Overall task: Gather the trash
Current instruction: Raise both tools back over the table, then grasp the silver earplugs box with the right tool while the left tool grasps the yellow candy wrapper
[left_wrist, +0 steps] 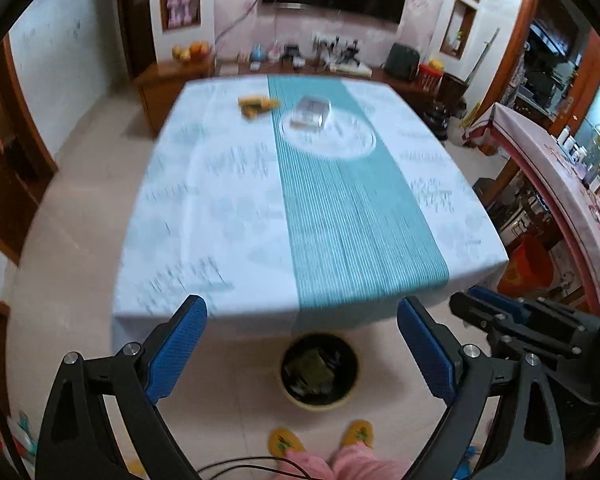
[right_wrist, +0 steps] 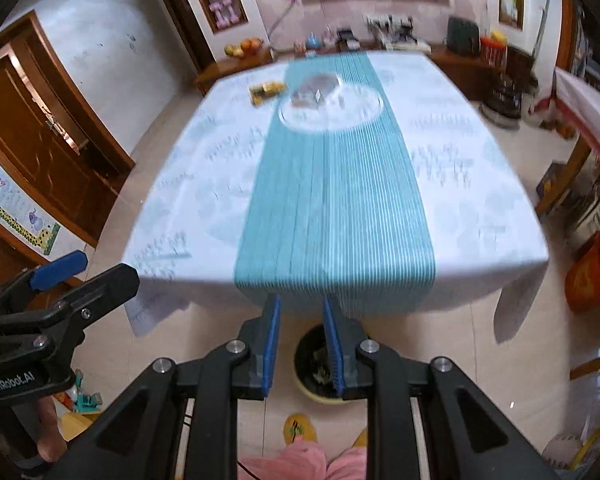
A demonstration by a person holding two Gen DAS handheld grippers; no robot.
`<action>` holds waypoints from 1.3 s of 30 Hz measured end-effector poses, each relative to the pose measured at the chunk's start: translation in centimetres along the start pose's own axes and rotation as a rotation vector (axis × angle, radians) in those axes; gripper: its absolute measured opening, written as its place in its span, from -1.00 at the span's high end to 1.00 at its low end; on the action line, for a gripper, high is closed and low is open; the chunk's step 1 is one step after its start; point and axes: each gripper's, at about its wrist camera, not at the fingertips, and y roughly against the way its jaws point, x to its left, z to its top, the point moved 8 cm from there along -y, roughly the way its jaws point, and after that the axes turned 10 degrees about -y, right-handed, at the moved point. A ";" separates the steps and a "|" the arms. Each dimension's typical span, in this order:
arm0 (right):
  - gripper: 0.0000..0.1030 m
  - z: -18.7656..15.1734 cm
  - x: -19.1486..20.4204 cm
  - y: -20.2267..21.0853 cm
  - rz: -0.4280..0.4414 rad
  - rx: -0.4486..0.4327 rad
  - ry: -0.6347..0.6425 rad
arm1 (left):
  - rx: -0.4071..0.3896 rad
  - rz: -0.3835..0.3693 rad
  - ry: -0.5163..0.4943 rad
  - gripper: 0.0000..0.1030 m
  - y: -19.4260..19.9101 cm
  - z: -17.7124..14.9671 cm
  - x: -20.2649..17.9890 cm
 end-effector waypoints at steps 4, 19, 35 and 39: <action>0.57 2.3 1.3 2.0 -0.002 -0.074 0.022 | -0.049 0.027 -0.048 -0.85 1.6 1.7 1.0; 0.40 7.6 3.4 5.8 -0.020 -0.191 0.025 | -0.172 0.015 0.023 -0.85 5.9 7.7 5.5; 0.39 16.5 3.5 2.3 0.107 -0.161 0.090 | -0.093 0.131 0.170 -0.84 0.9 12.6 8.0; 0.39 19.0 3.2 0.6 0.137 -0.148 0.131 | -0.076 0.151 0.223 -0.84 -0.5 13.8 8.3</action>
